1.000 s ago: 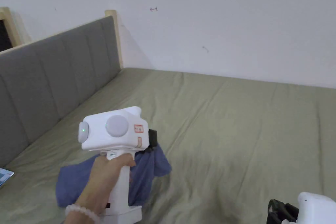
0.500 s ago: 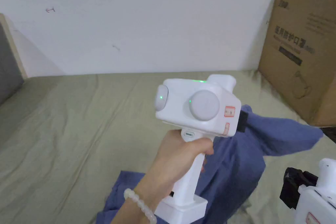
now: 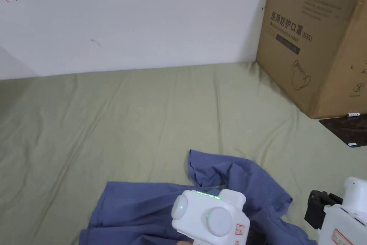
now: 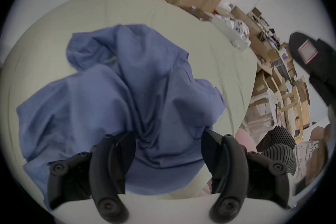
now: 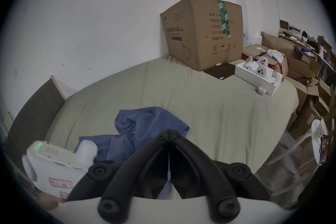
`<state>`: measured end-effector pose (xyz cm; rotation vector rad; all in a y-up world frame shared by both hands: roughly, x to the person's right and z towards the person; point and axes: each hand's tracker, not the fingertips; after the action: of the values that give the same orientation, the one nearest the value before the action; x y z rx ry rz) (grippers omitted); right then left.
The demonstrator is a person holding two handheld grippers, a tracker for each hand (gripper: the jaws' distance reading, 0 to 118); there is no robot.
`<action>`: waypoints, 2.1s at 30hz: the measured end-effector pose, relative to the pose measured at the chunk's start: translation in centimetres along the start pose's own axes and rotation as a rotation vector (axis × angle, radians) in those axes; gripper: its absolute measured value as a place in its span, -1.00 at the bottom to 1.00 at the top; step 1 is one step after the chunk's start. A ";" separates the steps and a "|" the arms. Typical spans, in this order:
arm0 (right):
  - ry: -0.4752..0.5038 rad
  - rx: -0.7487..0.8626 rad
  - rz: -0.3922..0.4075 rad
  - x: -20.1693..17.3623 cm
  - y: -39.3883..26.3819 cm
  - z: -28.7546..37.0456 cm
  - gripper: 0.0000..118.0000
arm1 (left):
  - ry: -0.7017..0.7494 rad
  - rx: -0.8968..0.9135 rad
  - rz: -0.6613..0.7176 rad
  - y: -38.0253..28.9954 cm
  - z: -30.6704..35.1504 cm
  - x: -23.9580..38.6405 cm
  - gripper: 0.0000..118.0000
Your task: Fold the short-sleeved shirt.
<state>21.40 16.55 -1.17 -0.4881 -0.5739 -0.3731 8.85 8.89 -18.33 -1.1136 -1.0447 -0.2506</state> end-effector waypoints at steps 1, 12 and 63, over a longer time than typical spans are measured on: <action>0.012 0.001 0.015 -0.5 -0.1 0.1 -1.00 | 0.002 0.034 0.010 0.0 1.2 -0.4 0.21; 0.122 -0.084 0.131 -5.1 -2.2 -1.9 -1.00 | 0.229 0.100 0.237 -4.9 8.2 -11.3 -1.00; 0.060 -0.678 0.400 -4.2 8.0 -36.0 -0.93 | 0.482 0.115 0.272 2.3 9.2 -26.9 -0.96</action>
<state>37.02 4.78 -32.68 -1.2171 -0.2661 -0.1889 -9.13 9.17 -40.53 -1.0105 -0.4683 -0.2230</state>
